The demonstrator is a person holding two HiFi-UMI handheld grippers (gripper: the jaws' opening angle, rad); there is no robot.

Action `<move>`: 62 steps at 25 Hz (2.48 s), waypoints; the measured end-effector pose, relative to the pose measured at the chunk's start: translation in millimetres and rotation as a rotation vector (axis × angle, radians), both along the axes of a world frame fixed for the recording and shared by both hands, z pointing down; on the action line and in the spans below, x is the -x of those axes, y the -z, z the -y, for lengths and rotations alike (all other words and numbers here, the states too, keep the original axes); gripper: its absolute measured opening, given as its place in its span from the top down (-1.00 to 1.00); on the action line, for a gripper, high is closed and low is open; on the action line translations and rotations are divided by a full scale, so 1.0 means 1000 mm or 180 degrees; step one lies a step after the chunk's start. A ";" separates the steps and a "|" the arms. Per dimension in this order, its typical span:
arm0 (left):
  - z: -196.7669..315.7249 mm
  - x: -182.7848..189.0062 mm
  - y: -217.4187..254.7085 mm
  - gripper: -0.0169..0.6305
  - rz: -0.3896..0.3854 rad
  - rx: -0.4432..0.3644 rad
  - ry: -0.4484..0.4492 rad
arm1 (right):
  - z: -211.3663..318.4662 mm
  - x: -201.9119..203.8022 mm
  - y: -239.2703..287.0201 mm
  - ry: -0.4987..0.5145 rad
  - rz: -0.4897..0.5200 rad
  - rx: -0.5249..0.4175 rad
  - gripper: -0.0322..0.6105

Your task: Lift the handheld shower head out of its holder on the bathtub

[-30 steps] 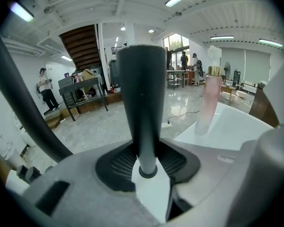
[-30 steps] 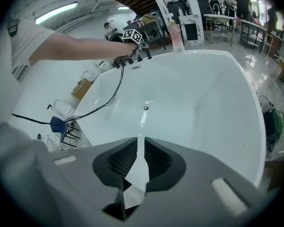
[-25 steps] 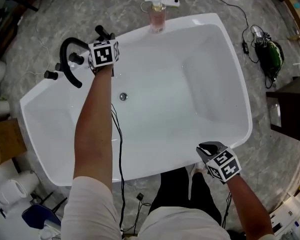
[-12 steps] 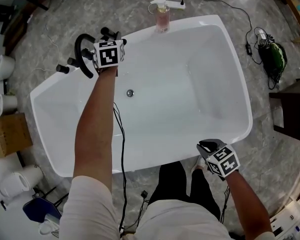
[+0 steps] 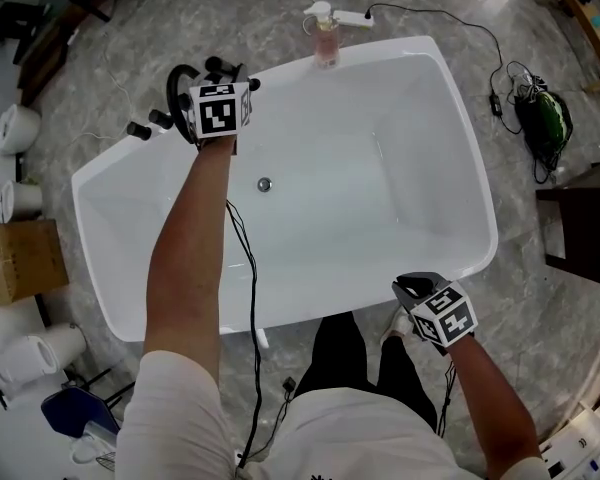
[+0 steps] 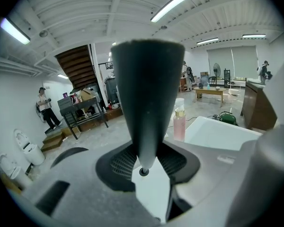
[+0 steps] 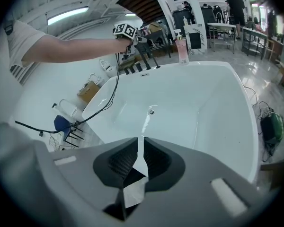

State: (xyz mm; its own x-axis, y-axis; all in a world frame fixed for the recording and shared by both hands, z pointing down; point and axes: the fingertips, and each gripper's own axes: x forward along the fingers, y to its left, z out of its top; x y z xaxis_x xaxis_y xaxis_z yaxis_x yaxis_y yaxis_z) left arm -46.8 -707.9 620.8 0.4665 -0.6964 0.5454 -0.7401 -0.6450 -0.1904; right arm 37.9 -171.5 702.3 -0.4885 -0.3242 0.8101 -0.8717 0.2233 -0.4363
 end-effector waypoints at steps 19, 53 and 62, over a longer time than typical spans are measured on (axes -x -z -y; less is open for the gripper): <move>-0.092 0.022 0.103 0.52 -0.0090 -0.0149 -0.0078 | -0.028 0.009 0.042 0.0198 0.0011 -0.0287 0.86; -0.302 0.033 0.265 0.52 -0.0204 -0.0293 -0.0204 | -0.099 0.001 0.111 0.0674 0.0072 -0.0661 0.86; -0.359 0.037 0.296 0.52 -0.0239 -0.0284 -0.0224 | -0.112 -0.003 0.128 0.0754 0.0087 -0.0777 0.86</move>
State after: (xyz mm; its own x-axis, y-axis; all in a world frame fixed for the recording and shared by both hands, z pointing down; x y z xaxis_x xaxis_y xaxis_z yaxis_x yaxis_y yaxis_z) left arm -84.2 -348.7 325.1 0.5532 -0.7046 0.4445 -0.7080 -0.6788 -0.1950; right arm 41.1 -59.5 574.6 -0.5939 -0.3819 0.7082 -0.7719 0.5189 -0.3674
